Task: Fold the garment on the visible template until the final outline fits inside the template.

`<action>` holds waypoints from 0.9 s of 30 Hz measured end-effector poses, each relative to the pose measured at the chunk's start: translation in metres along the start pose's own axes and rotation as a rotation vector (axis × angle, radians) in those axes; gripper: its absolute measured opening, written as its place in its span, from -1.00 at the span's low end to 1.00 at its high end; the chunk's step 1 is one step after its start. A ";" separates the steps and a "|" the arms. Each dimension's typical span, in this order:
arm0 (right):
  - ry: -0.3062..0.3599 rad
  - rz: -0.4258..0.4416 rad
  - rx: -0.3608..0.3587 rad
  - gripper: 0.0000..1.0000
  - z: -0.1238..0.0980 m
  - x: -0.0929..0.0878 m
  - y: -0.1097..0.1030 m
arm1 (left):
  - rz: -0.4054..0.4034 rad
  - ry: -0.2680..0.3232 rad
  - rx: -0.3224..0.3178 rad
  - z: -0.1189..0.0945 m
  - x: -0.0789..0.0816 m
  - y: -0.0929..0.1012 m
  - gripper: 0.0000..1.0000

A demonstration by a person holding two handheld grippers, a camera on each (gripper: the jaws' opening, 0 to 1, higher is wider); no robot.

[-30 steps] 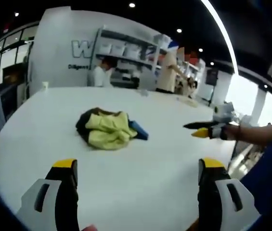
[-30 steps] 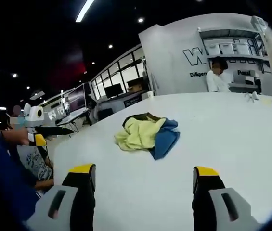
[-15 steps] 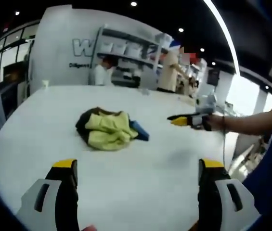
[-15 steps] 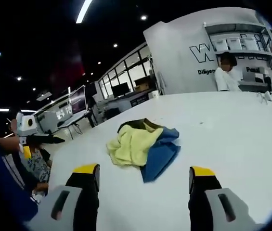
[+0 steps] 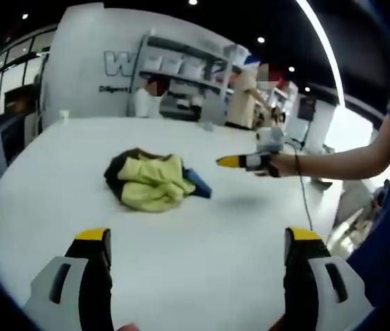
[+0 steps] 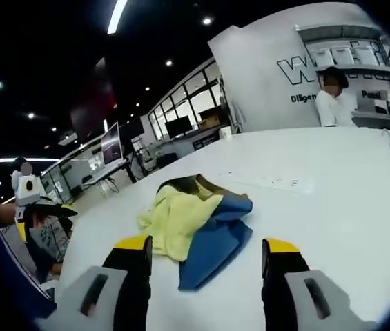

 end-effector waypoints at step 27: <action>-0.140 -0.076 0.120 -0.30 0.092 0.010 0.043 | -0.048 -0.032 0.034 0.005 -0.016 0.002 0.98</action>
Point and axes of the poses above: the point that each gripper's makers call its tool centre point, and the gripper's own axes: z roughly forward along the fingers, y roughly to its right, x roughly out of its top, the point moved 6 cm from there along -z, roughly backward along the fingers, and after that the axes turned 6 degrees about y, right-handed, at the moved point
